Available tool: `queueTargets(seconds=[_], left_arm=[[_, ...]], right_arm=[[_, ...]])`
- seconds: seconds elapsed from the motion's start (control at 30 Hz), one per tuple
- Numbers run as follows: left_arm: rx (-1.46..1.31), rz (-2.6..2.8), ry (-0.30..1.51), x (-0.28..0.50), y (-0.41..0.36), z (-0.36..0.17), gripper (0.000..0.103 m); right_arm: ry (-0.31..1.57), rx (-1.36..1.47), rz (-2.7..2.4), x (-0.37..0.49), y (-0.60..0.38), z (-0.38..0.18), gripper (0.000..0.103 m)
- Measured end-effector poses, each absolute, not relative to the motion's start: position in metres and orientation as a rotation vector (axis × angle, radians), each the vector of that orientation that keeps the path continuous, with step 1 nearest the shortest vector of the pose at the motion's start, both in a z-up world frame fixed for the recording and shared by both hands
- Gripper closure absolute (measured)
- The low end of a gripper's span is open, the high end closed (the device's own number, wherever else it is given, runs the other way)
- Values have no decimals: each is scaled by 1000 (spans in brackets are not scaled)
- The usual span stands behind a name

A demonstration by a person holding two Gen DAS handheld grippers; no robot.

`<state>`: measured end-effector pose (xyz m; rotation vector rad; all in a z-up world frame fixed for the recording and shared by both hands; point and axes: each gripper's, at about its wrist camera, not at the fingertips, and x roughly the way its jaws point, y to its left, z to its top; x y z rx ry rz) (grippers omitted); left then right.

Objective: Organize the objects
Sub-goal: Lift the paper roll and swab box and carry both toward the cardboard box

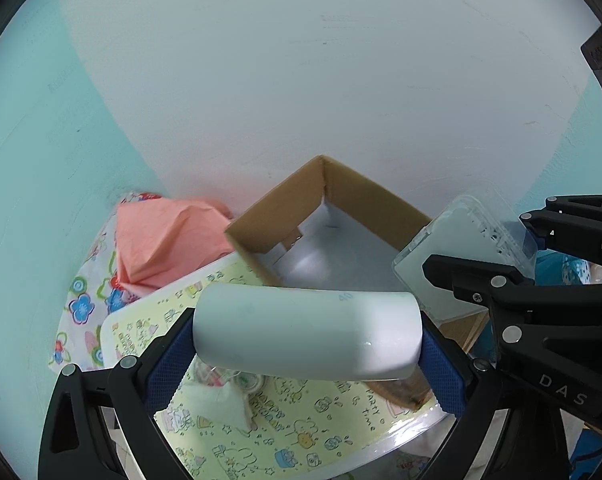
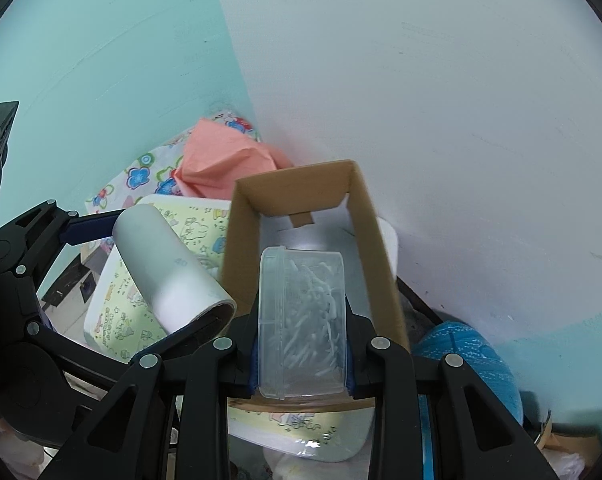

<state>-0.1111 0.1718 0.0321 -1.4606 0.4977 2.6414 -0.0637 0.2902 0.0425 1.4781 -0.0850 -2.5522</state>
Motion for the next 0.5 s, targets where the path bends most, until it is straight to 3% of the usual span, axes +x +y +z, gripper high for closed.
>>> queueTargets(seconds=[0.5], left_arm=[[-1483,2552,521,-141,196,3,2]], right_arm=[[-115,1549,-2576,-76,325,17,68]])
